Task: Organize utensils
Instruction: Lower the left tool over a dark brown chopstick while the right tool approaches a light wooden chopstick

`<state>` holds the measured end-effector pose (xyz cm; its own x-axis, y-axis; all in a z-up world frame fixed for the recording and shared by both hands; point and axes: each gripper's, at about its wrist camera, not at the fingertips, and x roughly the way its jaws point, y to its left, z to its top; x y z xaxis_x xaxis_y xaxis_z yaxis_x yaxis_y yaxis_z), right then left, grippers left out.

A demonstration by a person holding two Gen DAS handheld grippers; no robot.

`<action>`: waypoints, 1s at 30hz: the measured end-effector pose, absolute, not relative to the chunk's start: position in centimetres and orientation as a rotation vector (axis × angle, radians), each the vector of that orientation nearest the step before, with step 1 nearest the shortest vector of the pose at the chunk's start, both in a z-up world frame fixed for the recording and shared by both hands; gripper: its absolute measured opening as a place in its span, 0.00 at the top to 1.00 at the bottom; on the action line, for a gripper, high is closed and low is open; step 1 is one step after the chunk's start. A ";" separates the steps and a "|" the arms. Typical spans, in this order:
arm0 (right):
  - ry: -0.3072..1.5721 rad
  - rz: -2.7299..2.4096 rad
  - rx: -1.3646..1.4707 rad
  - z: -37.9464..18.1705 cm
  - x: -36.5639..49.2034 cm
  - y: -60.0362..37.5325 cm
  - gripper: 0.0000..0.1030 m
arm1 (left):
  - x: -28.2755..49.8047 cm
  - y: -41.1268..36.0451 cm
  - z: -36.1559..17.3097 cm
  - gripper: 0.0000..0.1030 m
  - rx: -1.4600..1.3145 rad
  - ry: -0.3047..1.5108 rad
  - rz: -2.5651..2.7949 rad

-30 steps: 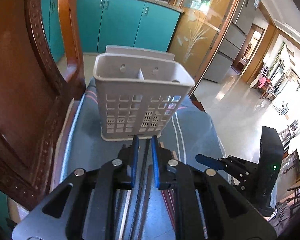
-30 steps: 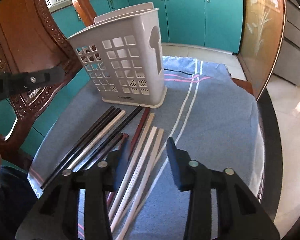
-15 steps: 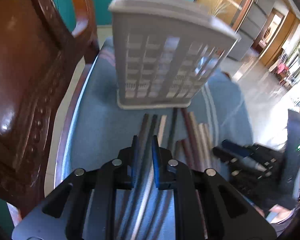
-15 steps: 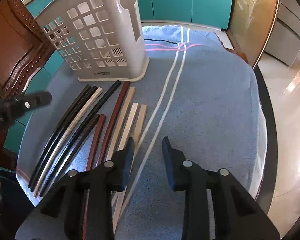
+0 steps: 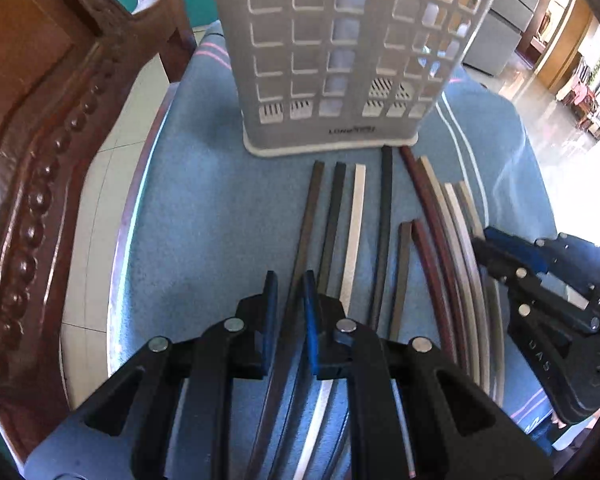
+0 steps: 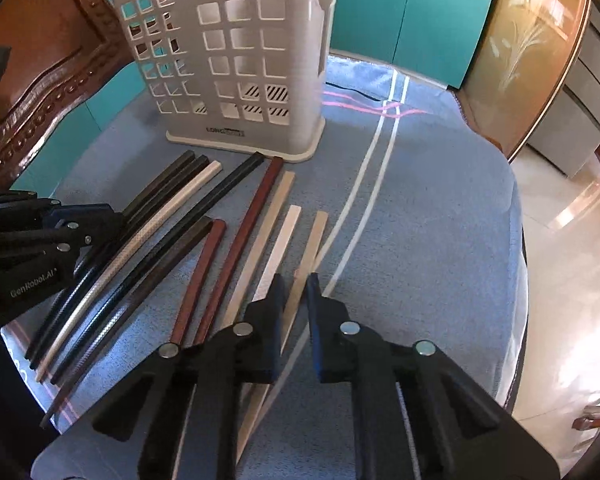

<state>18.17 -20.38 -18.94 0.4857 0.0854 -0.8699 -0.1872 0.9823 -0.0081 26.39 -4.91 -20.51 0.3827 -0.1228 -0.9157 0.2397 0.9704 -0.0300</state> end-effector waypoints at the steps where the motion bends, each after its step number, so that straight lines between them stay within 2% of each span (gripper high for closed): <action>1: 1.054 0.168 -0.101 -18.9 18.2 -20.4 0.88 | 26.3 -4.9 -20.8 0.87 0.117 1.155 -0.233; 30: 1.063 0.159 -0.072 -18.9 18.7 -21.1 0.88 | 24.6 -5.6 -21.9 0.88 0.006 1.216 -0.345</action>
